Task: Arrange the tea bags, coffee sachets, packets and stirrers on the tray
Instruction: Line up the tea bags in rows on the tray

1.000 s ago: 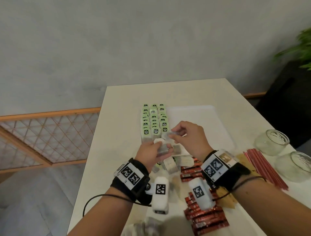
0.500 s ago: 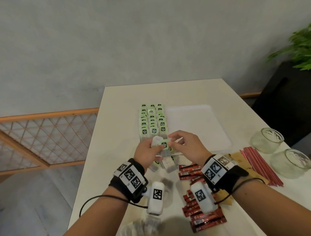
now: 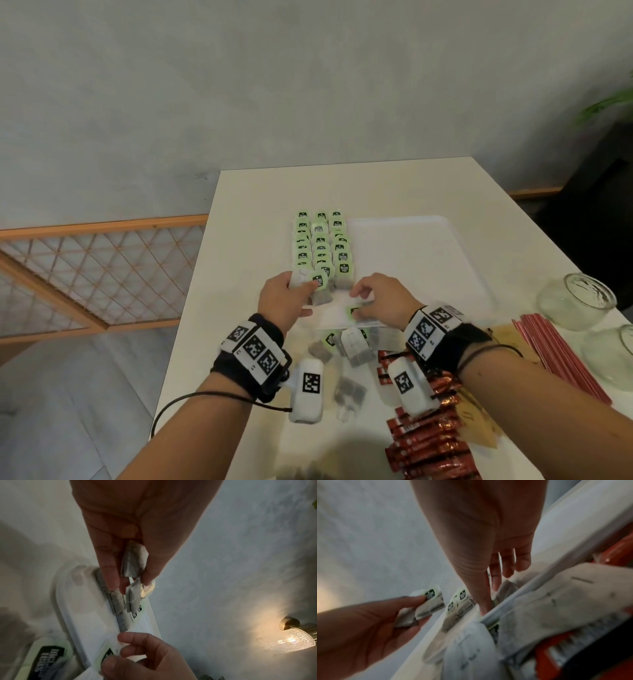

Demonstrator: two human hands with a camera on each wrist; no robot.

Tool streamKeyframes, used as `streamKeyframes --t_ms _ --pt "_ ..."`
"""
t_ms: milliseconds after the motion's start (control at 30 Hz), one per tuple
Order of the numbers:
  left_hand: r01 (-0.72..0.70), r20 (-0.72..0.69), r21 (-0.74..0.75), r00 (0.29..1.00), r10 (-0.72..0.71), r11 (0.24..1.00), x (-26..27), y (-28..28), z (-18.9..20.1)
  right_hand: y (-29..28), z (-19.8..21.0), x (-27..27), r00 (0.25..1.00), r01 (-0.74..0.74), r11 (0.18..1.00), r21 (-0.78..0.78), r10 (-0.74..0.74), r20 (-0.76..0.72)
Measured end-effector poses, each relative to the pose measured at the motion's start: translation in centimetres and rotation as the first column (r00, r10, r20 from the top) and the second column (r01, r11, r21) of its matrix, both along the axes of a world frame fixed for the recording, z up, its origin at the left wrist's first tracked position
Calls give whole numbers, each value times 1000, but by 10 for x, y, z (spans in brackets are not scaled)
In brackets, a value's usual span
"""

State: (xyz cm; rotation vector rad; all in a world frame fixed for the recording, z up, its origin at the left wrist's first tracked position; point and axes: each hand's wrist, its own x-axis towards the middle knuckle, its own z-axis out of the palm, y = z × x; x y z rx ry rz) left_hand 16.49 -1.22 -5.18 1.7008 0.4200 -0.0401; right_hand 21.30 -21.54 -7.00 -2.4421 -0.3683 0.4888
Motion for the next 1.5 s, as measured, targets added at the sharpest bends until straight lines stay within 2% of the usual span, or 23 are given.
streamKeyframes --t_ms 133,300,533,700,867,1000,1067,1167,1300,1433,1500 --pt "-14 18 12 1000 13 1000 9 2 -3 -2 -2 8 999 -34 997 -65 31 -39" --pt "-60 58 -44 996 62 997 17 7 -5 -9 3 19 990 -112 990 -88 104 -94" --pt "-105 34 -109 993 109 989 21 15 -9 -3 3 34 991 5 974 225 26 -133" --pt "-99 13 -96 995 101 990 19 18 -14 7 -3 47 998 70 972 226 -69 -12" --pt "-77 6 -81 997 78 994 16 18 -12 11 -2 51 996 88 976 199 -87 -14" --pt "-37 24 -73 999 38 997 12 14 -6 12 10 42 980 171 953 250 -190 53" --pt "-18 34 -75 999 20 997 9 9 -2 16 19 33 985 149 930 337 -171 35" --pt "23 53 -77 998 -19 997 6 0 4 23 28 20 998 64 907 415 -61 -22" --pt "40 47 -54 998 -37 998 0 -4 9 27 32 12 1000 0 921 390 -12 28" --pt "-83 16 -32 996 84 996 -8 6 7 27 22 5 996 -48 967 248 66 -64" --pt "-128 5 -48 992 129 991 -14 13 6 28 14 5 999 -30 975 221 39 -35"
